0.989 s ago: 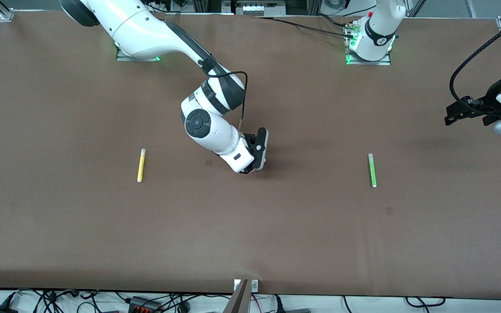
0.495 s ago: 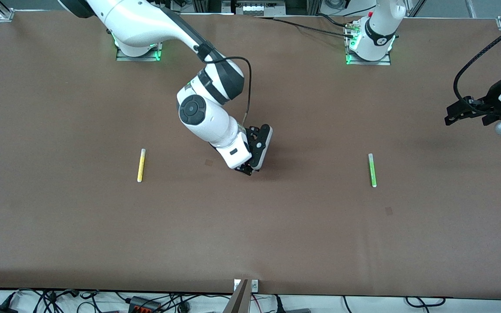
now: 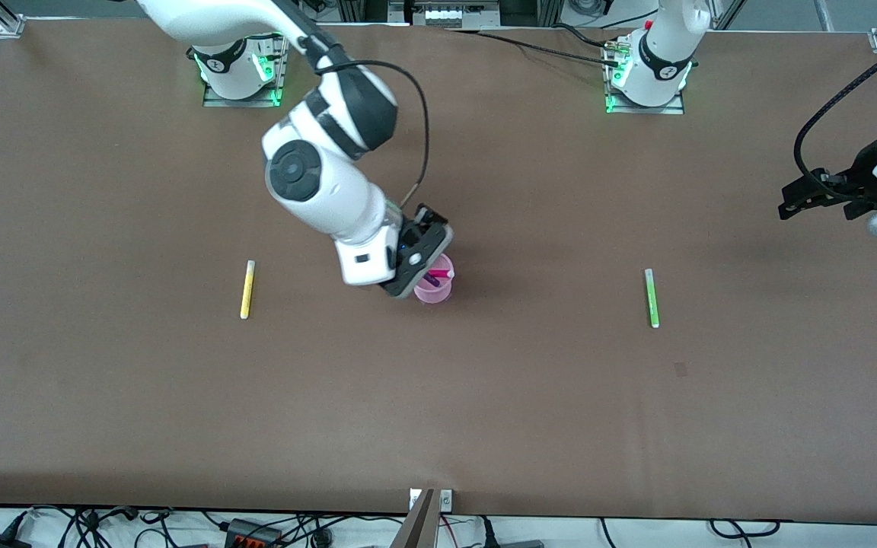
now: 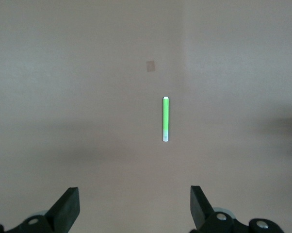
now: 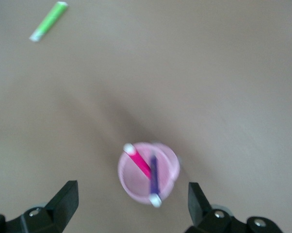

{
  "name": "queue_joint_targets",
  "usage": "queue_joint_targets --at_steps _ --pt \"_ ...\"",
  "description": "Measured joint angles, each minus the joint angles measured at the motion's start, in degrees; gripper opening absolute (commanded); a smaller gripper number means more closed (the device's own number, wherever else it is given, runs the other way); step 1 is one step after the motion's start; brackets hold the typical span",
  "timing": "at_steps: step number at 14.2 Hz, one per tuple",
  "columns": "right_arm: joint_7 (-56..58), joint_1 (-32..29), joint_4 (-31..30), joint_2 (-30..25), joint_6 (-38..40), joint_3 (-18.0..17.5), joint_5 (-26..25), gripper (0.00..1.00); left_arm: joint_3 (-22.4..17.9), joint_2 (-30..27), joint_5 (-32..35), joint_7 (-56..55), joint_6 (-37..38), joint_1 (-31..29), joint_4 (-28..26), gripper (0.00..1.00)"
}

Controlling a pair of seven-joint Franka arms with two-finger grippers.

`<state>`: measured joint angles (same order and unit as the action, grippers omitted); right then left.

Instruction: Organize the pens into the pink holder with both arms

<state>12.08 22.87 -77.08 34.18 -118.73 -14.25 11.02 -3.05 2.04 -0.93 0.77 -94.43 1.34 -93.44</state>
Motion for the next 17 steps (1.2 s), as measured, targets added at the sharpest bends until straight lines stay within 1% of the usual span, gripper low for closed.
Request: queue_joint_targets --at_steps 2,4,6,10,12,13,17 --pt "-6.4 -2.8 0.0 -1.2 6.6 1.7 0.0 1.00 0.0 0.0 0.0 0.0 0.0 0.0 0.0 1.00" --pt "-11.5 -3.7 0.0 -2.5 11.7 4.9 0.0 1.00 0.0 0.0 0.0 0.0 0.0 0.0 0.0 1.00" --pt "-15.9 -3.8 0.1 -3.6 16.6 7.1 -1.0 1.00 0.0 0.0 0.0 0.0 0.0 0.0 0.0 1.00" --pt "-26.9 -3.5 0.1 -6.3 21.7 8.0 -6.6 1.00 0.0 0.0 0.0 0.0 0.0 0.0 0.0 1.00" --pt "-29.0 -3.3 0.2 -7.4 23.0 8.1 -10.6 1.00 0.0 0.0 0.0 0.0 0.0 0.0 0.0 1.00" --pt "-29.5 -3.4 0.2 -8.0 23.3 8.6 -11.7 1.00 0.0 0.0 0.0 0.0 0.0 0.0 0.0 1.00" --pt "-29.6 -6.4 0.4 -11.4 24.4 12.6 -12.6 1.00 0.0 0.0 0.0 0.0 0.0 0.0 0.0 1.00"
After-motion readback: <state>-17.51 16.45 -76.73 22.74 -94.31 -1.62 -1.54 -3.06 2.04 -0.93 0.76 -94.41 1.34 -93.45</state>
